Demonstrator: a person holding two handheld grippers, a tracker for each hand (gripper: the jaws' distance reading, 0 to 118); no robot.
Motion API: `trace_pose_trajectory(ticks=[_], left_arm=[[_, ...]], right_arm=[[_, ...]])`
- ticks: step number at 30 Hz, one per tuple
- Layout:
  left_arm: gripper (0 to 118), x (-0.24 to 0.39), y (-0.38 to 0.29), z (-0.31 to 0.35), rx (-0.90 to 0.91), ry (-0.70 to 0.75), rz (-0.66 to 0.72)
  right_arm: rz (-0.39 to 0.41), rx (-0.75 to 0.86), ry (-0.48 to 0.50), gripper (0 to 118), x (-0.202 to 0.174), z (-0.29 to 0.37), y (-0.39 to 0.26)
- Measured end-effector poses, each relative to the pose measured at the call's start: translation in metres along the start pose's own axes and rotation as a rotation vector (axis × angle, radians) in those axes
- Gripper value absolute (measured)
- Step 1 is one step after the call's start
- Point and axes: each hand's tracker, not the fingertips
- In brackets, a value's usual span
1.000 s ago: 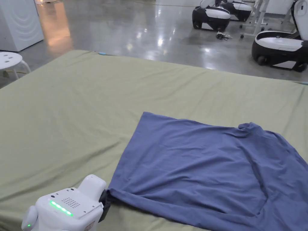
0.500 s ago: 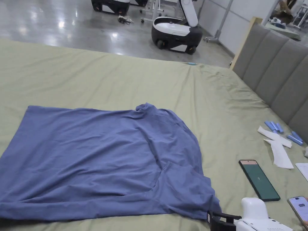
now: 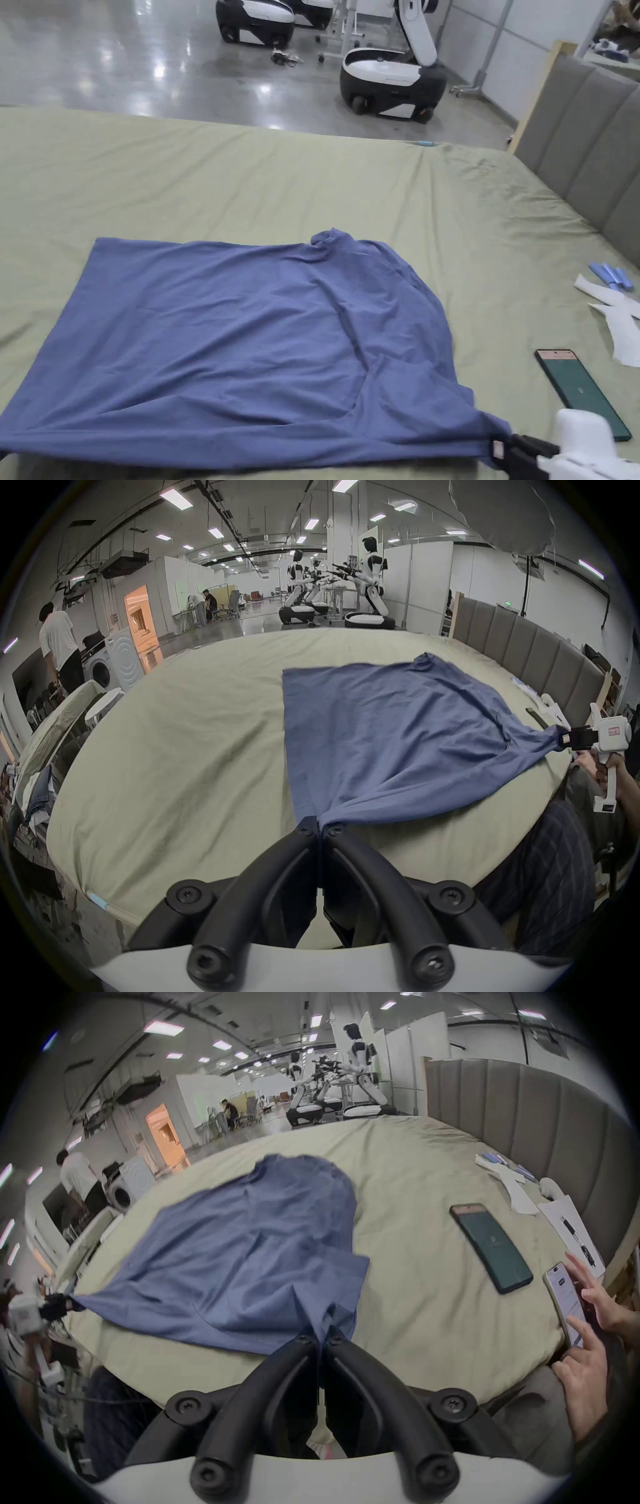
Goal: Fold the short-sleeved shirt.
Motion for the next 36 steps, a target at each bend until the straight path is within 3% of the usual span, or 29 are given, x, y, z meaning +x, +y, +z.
trace_pose_trajectory(ticks=[3, 6, 10, 15, 19, 21, 26, 27, 29, 30, 31, 35, 36], left_arm=[[0, -0.007, 0.023, -0.001, 0.004, -0.023, -0.003], [0, -0.012, 0.055, -0.013, 0.015, -0.014, -0.028], [0, -0.027, 0.104, -0.059, -0.011, 0.015, -0.041], [0, -0.025, 0.142, -0.136, -0.16, 0.05, -0.03], [0, -0.023, 0.148, -0.211, -0.335, 0.162, -0.011], [0, -0.026, 0.145, -0.228, -0.373, 0.171, 0.022], [0, -0.037, 0.136, -0.235, -0.325, 0.128, 0.044], [5, -0.039, 0.136, -0.229, -0.29, 0.119, 0.06], [63, -0.043, 0.139, -0.213, -0.228, 0.11, 0.1], [85, -0.043, 0.137, -0.191, -0.168, 0.104, 0.102], [91, -0.04, 0.134, -0.172, -0.09, 0.123, 0.105], [91, -0.014, 0.095, -0.087, 0.21, 0.134, 0.049], [91, -0.007, 0.08, -0.071, 0.249, 0.121, 0.027]], right_arm=[[-0.009, 0.039, 0.013, 2, -0.008, 0.017, 0.031], [-0.084, 0.058, 0.094, 2, 0.005, 0.006, 0.069], [-0.081, 0.006, 0.104, 2, 0.006, -0.029, 0.125], [-0.045, -0.116, -0.012, 2, 0.004, -0.106, 0.173], [-0.082, -0.221, -0.107, 2, 0.0, -0.169, 0.181], [-0.059, -0.254, -0.148, 2, 0.004, -0.194, 0.18], [-0.06, -0.236, -0.124, 2, 0.004, -0.189, 0.169], [-0.044, -0.217, -0.113, 15, 0.006, -0.186, 0.167], [-0.024, -0.193, -0.117, 107, 0.01, -0.174, 0.166], [-0.012, -0.192, -0.113, 118, 0.011, -0.165, 0.163], [0.004, -0.07, -0.066, 111, 0.009, -0.147, 0.156], [0.079, 0.103, -0.068, 114, -0.003, -0.083, 0.089], [0.102, 0.154, -0.06, 114, -0.015, -0.071, 0.101]])
